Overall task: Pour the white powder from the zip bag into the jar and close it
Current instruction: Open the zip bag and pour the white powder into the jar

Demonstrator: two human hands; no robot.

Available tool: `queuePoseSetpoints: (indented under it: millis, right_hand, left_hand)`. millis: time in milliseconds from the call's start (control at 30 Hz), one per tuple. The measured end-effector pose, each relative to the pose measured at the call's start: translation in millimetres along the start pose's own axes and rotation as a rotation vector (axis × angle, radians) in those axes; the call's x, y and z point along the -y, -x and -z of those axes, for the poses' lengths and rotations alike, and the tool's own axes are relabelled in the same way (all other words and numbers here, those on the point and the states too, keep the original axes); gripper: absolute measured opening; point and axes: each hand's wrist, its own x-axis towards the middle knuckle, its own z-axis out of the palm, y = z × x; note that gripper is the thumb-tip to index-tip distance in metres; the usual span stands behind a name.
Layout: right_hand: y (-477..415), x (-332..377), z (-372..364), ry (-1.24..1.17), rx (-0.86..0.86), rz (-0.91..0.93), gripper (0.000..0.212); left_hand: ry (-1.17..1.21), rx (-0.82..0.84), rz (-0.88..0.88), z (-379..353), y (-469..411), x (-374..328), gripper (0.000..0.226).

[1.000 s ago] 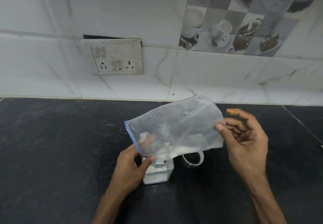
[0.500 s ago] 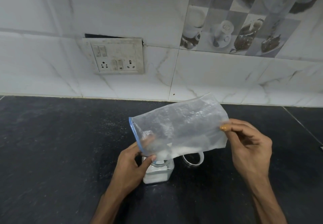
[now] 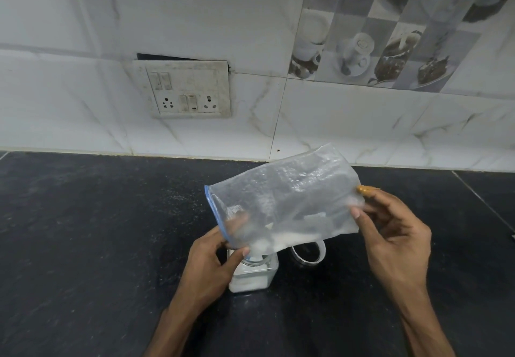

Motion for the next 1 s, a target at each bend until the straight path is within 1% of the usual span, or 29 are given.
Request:
queuePoseSetpoints:
  millis: [167,333,500,600,667,767,867,933,1000]
  right_hand:
    - [-0.1,1.4,-0.8,-0.006,-0.011,-0.012,0.04]
    - [-0.8,5.0,-1.7,0.001,-0.023,-0.012,0.032]
    - [-0.3,4.9,-0.8,0.016,-0.016,-0.013,0.032]
    - [-1.2,4.8,0.3,0.068,0.0,0.01,0.028]
    - [-0.8,4.6,0.3,0.131,0.027,0.039,0.031]
    - [-1.2,2.2,1.8,0.15,0.009,0.043,0.027]
    - [-0.7,2.1,0.1,0.148,0.033,0.061,0.023]
    - [-2.1,2.0,0.4,0.143,0.049,0.066,0.025]
    - [-3.6,1.0,1.9,0.133,0.106,0.064,0.034]
  left_hand:
    - [0.001,0.003,-0.004,-0.2,0.1,0.2,0.055]
    - [-0.03,0.009,-0.004,-0.4,0.0,2.4,0.051]
    - [-0.017,-0.001,-0.006,-0.6,0.2,1.7,0.054]
    - [-0.021,-0.006,0.0,-0.4,1.1,4.1,0.046]
    - [-0.029,-0.015,-0.001,-1.1,0.6,5.6,0.039]
    - [-0.014,-0.015,0.004,-2.1,1.2,7.5,0.041]
    - [-0.002,0.0,0.017,-1.0,0.5,8.4,0.041]
    - [-0.011,-0.001,0.011,-0.4,0.3,6.4,0.046]
    - [-0.016,-0.003,0.013,-0.7,0.4,4.3,0.042]
